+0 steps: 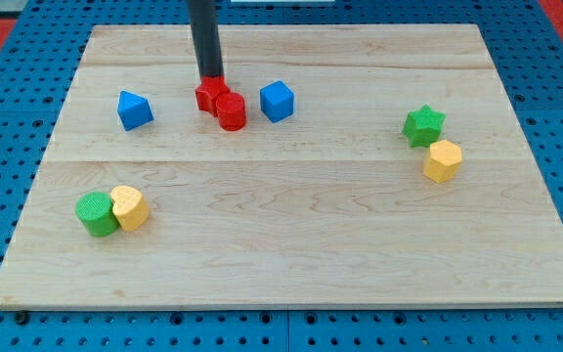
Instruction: Move the blue cube towards the red circle
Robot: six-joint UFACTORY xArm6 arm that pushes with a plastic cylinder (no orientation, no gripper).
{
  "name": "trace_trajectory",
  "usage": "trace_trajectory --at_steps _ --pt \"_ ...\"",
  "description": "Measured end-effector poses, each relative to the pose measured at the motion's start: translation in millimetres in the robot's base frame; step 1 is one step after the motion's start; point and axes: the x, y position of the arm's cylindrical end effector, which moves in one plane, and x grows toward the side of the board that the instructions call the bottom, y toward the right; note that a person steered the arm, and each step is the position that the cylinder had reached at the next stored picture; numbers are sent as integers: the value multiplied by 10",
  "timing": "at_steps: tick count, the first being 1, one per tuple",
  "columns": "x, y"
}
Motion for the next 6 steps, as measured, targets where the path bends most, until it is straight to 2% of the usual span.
trace_trajectory --at_steps 1,3,4,5,6 --pt "1 -128" --pt "-5 850" --pt "-5 1529" --pt "6 1760" --pt "276 1517"
